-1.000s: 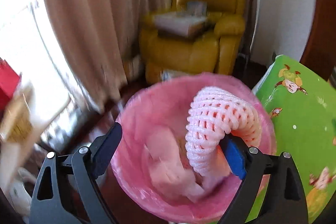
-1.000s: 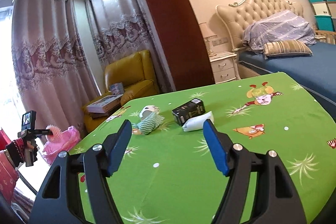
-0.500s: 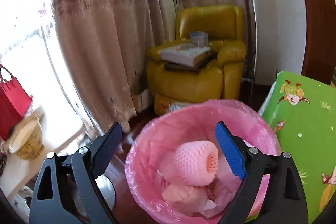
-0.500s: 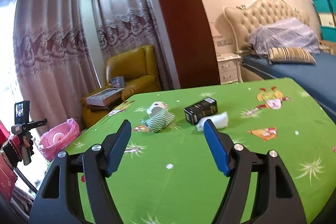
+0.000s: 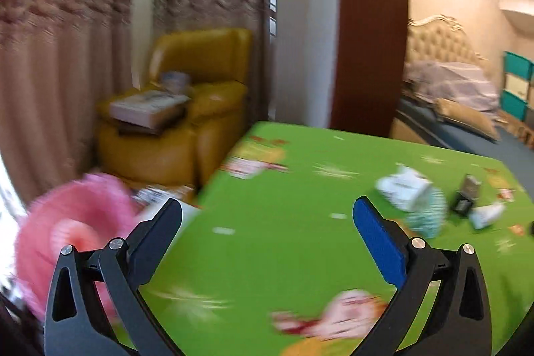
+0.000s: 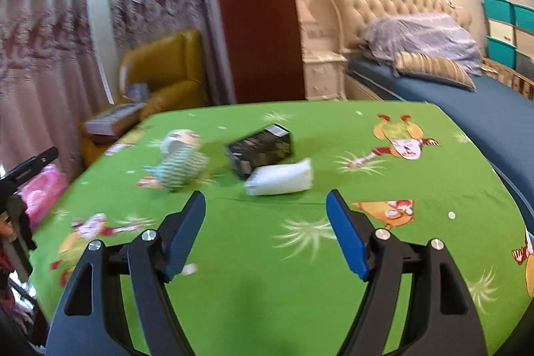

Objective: Collect trash
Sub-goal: 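Move both tools over the table toward the cloth and tissue, then grasp the white tissue with the right gripper while the left grasps the zigzag cloth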

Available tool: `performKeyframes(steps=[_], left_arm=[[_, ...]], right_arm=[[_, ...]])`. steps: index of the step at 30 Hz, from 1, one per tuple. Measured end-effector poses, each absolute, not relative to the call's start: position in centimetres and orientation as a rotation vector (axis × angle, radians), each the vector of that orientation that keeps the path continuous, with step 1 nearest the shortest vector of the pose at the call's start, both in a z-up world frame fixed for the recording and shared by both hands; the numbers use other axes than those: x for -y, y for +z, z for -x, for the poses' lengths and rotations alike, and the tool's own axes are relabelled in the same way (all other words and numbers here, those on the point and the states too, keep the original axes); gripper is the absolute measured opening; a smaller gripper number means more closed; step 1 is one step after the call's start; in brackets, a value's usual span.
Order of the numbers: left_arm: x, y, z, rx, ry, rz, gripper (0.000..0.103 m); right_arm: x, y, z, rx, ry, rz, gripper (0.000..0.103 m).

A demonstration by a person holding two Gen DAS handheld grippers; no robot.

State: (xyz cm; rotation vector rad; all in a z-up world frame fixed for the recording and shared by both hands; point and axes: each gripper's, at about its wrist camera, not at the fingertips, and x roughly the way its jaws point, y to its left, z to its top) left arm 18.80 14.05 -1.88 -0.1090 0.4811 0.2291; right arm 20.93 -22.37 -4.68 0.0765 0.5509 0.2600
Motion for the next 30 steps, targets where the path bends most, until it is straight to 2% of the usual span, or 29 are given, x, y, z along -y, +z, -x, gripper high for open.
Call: performKeyframes(steps=[6,11,14,17,20,24,26,30], left_arm=[[-7.8,-5.0,-23.2,-0.563,0.082,0.061,0.096],[-4.8,-6.4,-25.3,-0.617,0.000,0.049,0.096],[-4.2,-6.6,-26.0,-0.621,-0.017,0.046,0.096],[-3.9,-6.6,-26.2,-0.626,-0.029,0.028,0.096],[-3.4,-6.3,-26.7,-0.640,-0.052,0.013,0.096],[-2.4,-6.2,-27.8,-0.662,-0.085,0.005,0.096],[-1.8,-6.5,-28.7,-0.675,-0.101,0.001,0.096],[-0.6,-7.2,-30.5,-0.717,-0.122,-0.019,0.096]], right_arm=[[23.1,-7.0,-27.1,-0.694,0.219,-0.119,0.072],[21.6,-7.8,-30.1,-0.760,0.221,-0.030,0.072],[20.1,-8.0,-31.4,-0.787,0.236,0.028,0.073],[19.0,-8.1,-32.3,-0.797,0.228,0.063,0.078],[18.6,-8.2,-32.9,-0.809,0.226,0.081,0.077],[19.5,-7.9,-32.4,-0.793,0.207,0.047,0.048],[20.5,-7.5,-31.7,-0.768,0.203,0.018,0.039],[22.7,-7.3,-30.8,-0.741,0.182,-0.065,0.032]])
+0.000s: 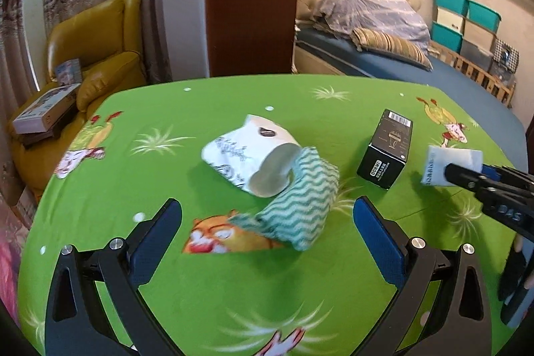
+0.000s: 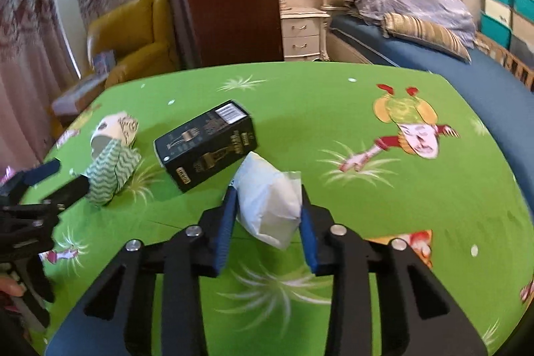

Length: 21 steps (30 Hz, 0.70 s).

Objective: Collect trash
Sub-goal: 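Grasp the white tissue with the right gripper while the left grasps the zigzag cloth, then carry cloth and tissue to the pink bin and open both grippers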

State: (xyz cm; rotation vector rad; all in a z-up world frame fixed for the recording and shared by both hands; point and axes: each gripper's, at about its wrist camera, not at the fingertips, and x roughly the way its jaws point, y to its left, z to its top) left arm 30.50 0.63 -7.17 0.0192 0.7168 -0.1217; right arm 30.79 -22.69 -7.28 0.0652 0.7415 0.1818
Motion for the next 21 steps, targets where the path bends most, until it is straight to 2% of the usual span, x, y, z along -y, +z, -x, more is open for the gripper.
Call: performKeyframes(steps=[2,3,5,7,10,21], left_arm=[[-0.3,-7.3,-31.3,-0.737,-0.125,-0.023,0.096],[-0.2,-7.4,-31.6,-0.745,-0.129,-0.025,0.090],[0.3,-7.7,-32.1,-0.775,-0.164,-0.034,0.070],[0.7,-8.0,-32.1,-0.794,-0.207,-0.044,0.042],[0.9,-7.6,-31.0,-0.766,-0.214,-0.061,0.035],[0.7,-5.5,-23.7,-0.635,-0.217,-0.014,0.034]], right_arm=[[23.3,-7.4,-30.5,-0.739,0.189,-0.091,0.030],[23.4,-7.3,-30.3,-0.732,0.189,-0.099,0.030],[23.6,-7.2,-29.9,-0.723,0.191,-0.109,0.029],[23.7,-7.2,-29.5,-0.719,0.200,-0.117,0.029],[23.8,-7.2,-28.6,-0.716,0.210,-0.125,0.029],[23.3,-6.1,-23.1,-0.656,0.237,-0.110,0.029]])
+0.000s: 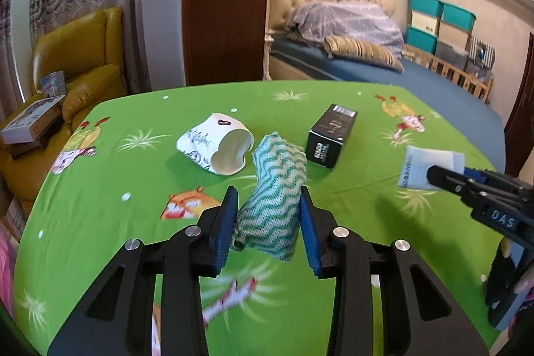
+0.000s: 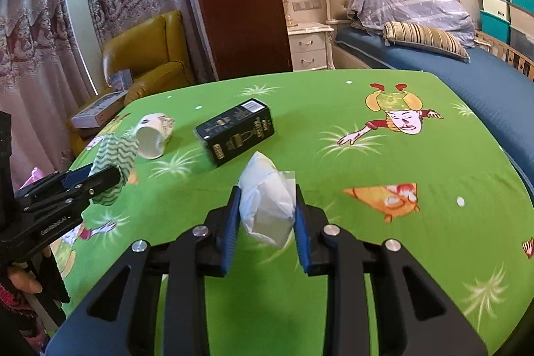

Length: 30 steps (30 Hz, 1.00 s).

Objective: Collect trash
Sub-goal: 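Carry cloth and tissue to the pink bin and open both grippers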

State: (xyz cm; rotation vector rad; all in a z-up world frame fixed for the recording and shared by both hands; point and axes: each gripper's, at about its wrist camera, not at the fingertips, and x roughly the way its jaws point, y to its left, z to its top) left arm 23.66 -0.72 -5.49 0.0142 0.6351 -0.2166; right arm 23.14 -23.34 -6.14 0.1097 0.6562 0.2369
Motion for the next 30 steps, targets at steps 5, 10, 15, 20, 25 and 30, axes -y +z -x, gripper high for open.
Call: performKeyframes(steps=[5,10,15,20,25,30], left_arm=[[0.1,-4.5,-18.9,-0.565,-0.205,0.018,0.035],[-0.8,-3.5,-14.8,-0.514,-0.192,0.040,0.035],[-1.5,-2.6,-11.9,-0.463,-0.188,0.039,0.035],[-2.7,-1.7,-9.7,-0.407,-0.181,0.046,0.035],[-3.7,-1.5,-8.7,-0.385,-0.156,0.040,0.035],[-6.4,-1.3,-7.6,-0.381,-0.099,0.050,0.035]], right_arm=[[21.8,-5.0,-19.8,-0.615,0.266,-0.072,0.029],[20.0,-3.0,-15.6,-0.527,0.290,-0.005,0.029],[18.2,-1.3,-12.3,-0.445,0.310,0.068,0.029],[16.2,-0.3,-11.1,-0.411,0.335,0.107,0.029],[14.3,0.0,-10.3,-0.400,0.379,0.130,0.029],[12.1,0.2,-10.4,-0.406,0.455,0.122,0.029]])
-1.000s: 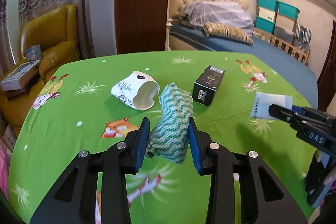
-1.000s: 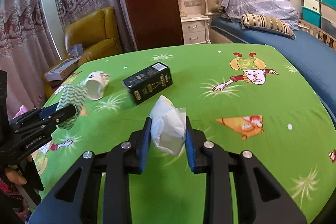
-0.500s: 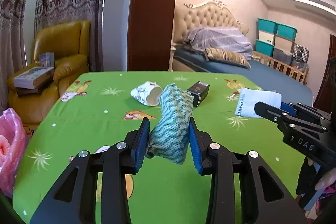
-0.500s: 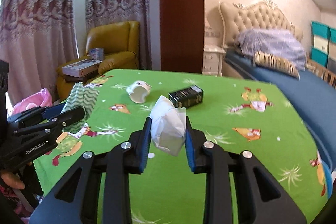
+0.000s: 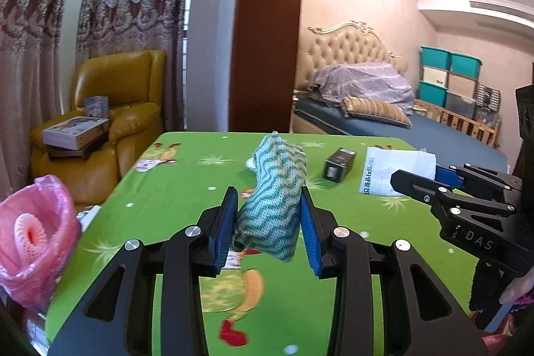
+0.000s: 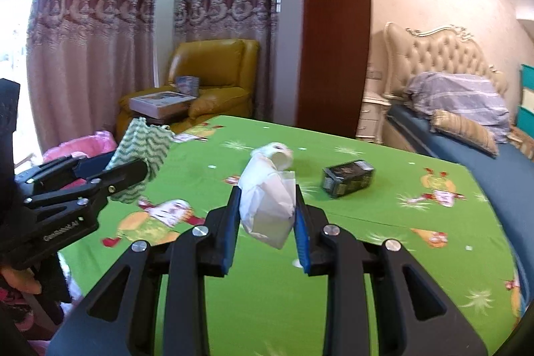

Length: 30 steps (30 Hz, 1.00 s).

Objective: Collect trash
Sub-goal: 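Carry cloth and tissue to the pink bin and open both grippers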

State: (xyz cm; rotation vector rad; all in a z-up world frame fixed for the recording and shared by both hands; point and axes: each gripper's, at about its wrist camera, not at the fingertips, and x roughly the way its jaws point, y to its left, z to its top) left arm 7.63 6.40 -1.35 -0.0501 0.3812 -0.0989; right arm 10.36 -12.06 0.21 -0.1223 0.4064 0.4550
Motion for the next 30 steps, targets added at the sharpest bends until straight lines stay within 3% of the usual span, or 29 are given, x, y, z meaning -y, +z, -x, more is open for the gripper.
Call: performKeyframes(steps=[30], left_arm=[[-33.6,-1.8,0.9,-0.344,0.468,0.101,0.035]], right_arm=[[-19.5,0.2,-11.6,-0.360,1.011,0.241,0.029]])
